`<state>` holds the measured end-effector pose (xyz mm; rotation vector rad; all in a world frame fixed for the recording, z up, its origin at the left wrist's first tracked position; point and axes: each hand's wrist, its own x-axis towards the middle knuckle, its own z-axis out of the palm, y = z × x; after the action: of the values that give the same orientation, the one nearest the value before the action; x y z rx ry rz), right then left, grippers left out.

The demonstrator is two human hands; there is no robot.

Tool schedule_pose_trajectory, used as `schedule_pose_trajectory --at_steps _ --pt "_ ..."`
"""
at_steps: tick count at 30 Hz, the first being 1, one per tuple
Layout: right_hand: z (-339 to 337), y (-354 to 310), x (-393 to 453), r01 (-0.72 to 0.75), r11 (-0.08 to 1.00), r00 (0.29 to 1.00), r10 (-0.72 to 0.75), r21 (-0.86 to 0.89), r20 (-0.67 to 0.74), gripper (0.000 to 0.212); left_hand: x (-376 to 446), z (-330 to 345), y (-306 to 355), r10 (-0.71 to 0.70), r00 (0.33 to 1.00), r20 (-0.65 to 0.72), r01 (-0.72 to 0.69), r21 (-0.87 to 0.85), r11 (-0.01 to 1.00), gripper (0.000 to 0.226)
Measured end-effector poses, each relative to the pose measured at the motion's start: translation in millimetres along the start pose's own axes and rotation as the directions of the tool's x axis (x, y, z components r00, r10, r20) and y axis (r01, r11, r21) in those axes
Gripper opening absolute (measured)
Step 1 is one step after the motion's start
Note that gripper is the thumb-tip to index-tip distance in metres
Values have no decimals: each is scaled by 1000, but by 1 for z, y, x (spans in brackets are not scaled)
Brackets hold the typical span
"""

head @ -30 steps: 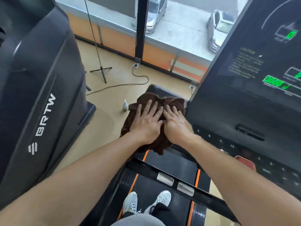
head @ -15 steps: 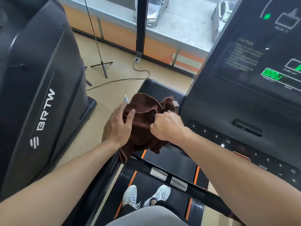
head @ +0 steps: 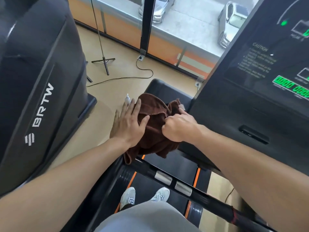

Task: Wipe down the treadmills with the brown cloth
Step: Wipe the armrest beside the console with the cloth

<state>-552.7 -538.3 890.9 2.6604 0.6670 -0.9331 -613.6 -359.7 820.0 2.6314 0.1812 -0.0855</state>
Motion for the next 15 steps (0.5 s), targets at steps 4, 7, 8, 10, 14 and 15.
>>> schedule_pose_trajectory --at_steps 4,7,8,10,14,15 --pt "8 -15 8 -79 995 997 80 52 -1 70 19 7 10 -1 1000 -1 1 117 993 66" --pt "19 -21 15 -62 980 986 90 188 -143 78 36 10 22 -7 1000 -7 8 156 988 65" --pt "22 -21 14 -49 975 973 96 216 -210 78 44 9 27 11 1000 8 -13 168 986 65" --pt "25 -23 7 -34 963 953 112 267 -282 65 61 6 33 68 996 52 -78 209 975 65" --pt "24 -31 -16 -56 922 919 198 384 -341 12 93 1 45 240 951 197 -298 362 883 61" --pt "26 -34 -22 -68 921 905 218 383 -365 11 97 2 49 264 939 221 -333 388 860 61"
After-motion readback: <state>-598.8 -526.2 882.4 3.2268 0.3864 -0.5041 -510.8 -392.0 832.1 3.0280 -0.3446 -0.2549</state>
